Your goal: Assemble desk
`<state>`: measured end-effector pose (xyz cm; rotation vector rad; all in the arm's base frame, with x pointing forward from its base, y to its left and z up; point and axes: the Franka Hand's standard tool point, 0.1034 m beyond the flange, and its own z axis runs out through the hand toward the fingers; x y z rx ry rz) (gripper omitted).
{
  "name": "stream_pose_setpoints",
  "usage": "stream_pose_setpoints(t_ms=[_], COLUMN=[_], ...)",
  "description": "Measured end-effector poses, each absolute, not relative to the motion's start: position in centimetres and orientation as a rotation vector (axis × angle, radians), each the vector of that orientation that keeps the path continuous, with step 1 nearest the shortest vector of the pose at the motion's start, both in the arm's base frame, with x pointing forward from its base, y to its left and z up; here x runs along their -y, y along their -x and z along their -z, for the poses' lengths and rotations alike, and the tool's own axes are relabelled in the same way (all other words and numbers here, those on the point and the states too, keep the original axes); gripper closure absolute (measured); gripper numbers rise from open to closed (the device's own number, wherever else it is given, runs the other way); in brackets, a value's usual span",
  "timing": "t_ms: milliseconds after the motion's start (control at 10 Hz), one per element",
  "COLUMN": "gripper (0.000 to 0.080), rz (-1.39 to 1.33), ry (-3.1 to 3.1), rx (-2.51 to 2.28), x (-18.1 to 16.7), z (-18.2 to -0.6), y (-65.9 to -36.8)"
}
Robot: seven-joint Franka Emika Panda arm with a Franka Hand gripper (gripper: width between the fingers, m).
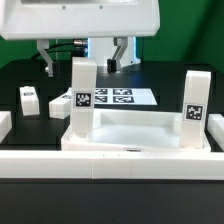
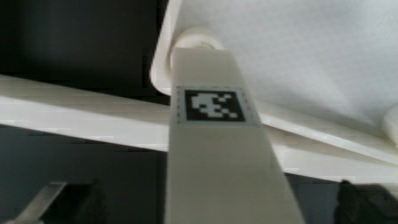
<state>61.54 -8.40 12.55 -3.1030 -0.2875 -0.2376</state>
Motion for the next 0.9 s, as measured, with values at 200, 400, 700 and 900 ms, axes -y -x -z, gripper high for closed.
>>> stream_pose_setpoints(t_ms=[200,400,700,900], gripper=[0.0151,0.0389,0.051,0.051], rz=[0.228,0.227,0.226,0.226], ry=[3.101,3.1,3.099,3.1], rx=[0.298,0.334,0.347,0.318], x=[8.82,8.96,8.94,8.94], z=[-12.44,-12.35,-12.31,-12.31], y=[-61.64,-61.58,-61.56,-61.56])
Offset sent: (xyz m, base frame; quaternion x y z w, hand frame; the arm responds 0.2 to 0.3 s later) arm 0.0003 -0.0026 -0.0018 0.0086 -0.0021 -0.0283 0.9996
